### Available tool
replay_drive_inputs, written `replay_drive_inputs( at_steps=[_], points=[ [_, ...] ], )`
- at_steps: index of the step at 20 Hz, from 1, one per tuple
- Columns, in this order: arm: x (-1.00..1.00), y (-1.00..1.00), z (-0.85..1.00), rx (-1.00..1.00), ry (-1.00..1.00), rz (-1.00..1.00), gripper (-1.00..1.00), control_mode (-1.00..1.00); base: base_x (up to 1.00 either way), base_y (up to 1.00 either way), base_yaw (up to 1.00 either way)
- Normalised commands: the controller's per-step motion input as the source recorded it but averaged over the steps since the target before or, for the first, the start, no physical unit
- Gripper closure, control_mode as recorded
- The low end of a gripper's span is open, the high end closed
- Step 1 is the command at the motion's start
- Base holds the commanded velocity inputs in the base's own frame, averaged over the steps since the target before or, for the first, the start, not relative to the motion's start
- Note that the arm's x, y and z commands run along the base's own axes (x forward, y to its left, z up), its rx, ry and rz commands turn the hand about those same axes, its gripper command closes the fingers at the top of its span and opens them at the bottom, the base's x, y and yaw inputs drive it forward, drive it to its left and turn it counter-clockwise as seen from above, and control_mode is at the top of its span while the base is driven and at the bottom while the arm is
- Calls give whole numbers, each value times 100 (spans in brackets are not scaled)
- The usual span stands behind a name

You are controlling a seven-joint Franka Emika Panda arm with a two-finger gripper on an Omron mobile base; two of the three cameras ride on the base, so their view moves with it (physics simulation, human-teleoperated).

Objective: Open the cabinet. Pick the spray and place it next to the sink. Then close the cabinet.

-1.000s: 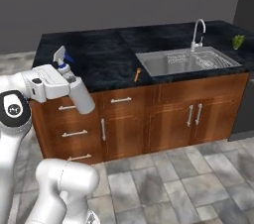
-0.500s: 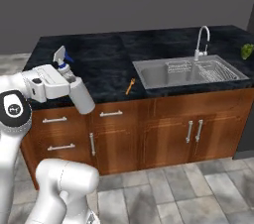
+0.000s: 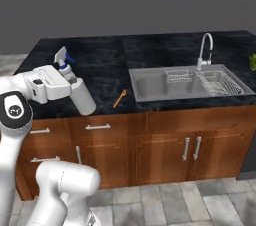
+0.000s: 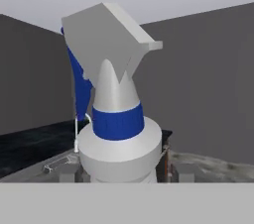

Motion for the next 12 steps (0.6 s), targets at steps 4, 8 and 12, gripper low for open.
replay_drive_inputs(
  at_steps=[4,8,12],
  points=[
    [0,0,0,0,0,0,100,100,61,-31,32],
    [0,0,0,0,0,0,100,100,59,-33,30],
    [0,0,0,0,0,0,100,100,59,-34,28]
  ],
)
